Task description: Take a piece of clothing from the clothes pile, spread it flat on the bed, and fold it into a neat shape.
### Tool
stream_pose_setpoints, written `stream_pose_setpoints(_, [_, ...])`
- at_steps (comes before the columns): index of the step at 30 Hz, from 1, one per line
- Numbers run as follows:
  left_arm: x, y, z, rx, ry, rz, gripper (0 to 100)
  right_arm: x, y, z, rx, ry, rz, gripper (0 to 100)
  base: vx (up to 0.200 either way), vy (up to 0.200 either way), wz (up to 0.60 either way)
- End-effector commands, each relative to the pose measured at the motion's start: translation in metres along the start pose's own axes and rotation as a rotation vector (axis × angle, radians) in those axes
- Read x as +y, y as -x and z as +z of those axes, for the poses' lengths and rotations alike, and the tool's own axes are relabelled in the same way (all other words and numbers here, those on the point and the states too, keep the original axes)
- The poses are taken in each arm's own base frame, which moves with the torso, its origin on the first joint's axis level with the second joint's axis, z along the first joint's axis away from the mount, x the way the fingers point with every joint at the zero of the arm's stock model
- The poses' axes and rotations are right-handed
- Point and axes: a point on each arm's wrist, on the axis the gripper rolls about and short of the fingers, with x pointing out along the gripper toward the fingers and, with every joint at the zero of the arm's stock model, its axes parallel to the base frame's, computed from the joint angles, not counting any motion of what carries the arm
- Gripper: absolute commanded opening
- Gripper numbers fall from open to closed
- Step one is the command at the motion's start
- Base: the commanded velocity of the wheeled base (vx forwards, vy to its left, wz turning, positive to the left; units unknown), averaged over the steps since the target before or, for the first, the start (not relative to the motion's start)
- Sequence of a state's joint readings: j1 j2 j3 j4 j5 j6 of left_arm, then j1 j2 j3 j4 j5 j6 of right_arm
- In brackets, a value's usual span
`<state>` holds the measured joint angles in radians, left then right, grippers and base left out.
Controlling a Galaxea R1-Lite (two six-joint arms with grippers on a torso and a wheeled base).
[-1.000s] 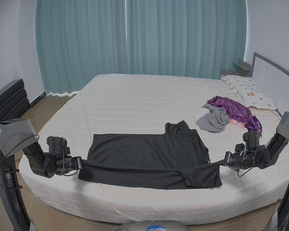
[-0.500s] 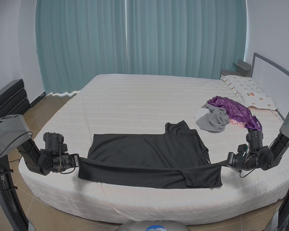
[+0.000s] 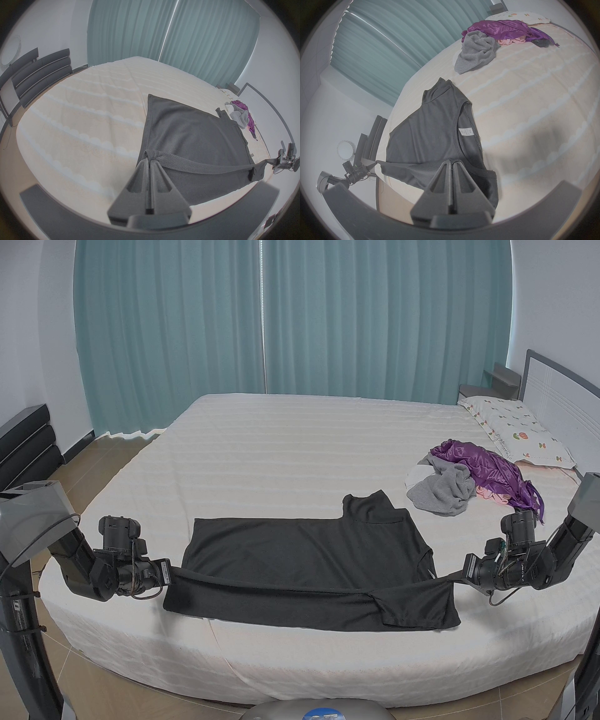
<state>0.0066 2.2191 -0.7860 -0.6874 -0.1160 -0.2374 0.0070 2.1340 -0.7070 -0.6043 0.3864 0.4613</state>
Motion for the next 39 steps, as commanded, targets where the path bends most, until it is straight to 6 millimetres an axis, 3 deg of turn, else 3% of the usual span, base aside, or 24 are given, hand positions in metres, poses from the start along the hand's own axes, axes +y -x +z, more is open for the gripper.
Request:
stream_pose_setpoints(1, [0.002, -0.016, -0.004, 0.020, 0.018, 0.003, 0, -0.005, -0.017, 0.002, 0.015, -0.011, -0.007, 0, 0.000, 0.000, 0.00])
stream_pose_setpoints(12, [0.000, -0.035, -0.007, 0.032, 0.061, -0.003, 0, -0.007, -0.034, 0.004, 0.026, -0.035, -0.008, 0, 0.000, 0.000, 0.00])
stream_pose_setpoints(13, [-0.001, -0.037, -0.008, 0.034, 0.067, -0.004, 0, -0.008, -0.035, 0.003, 0.028, -0.036, -0.007, 100, 0.000, 0.000, 0.00])
stream_pose_setpoints(14, [-0.001, -0.038, -0.007, 0.033, 0.074, -0.005, 100, -0.008, -0.035, 0.003, 0.028, -0.037, -0.007, 100, 0.000, 0.000, 0.00])
stream_pose_setpoints(23, [-0.009, -0.038, -0.008, 0.033, 0.176, -0.024, 100, -0.010, -0.022, -0.010, 0.051, -0.142, 0.030, 100, 0.000, 0.000, 0.00])
stream_pose_setpoints(33, [-0.009, -0.016, 0.008, -0.008, 0.386, -0.073, 100, -0.001, 0.003, -0.019, 0.009, -0.333, 0.218, 100, 0.000, 0.000, 0.00])
stream_pose_setpoints(39, [-0.007, -0.011, 0.015, -0.024, 0.453, -0.080, 100, -0.007, 0.001, -0.018, -0.012, -0.366, 0.235, 100, 0.067, 0.000, 0.00])
